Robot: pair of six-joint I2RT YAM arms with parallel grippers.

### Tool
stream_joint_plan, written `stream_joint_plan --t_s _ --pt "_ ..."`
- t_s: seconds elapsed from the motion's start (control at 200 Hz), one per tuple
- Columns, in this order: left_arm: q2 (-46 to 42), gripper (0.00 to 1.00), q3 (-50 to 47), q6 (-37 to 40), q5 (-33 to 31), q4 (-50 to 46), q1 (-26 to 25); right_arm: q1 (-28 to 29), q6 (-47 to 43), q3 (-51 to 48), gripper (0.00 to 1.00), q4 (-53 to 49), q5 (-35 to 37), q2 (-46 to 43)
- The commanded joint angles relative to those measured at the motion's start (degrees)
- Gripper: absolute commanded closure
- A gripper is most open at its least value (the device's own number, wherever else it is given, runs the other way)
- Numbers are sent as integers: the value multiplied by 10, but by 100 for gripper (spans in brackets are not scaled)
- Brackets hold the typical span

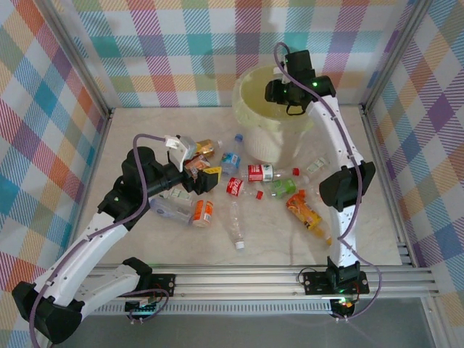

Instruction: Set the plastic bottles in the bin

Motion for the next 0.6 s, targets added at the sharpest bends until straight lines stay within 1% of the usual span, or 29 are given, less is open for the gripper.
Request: stream_joint_plan --t_s 0.0,0.195,0.435,0.595 --pt "1 0 14 1 0 -6 -7 -6 21 35 54 -46 -16 20" --pt "8 0 16 1 1 -9 -7 -15 29 79 54 -93 -19 66" --pt "15 0 18 -1 -1 -11 -7 -20 33 79 53 -104 -21 87" --pt "25 0 26 -6 1 -16 -7 -22 33 79 47 -105 -23 89"
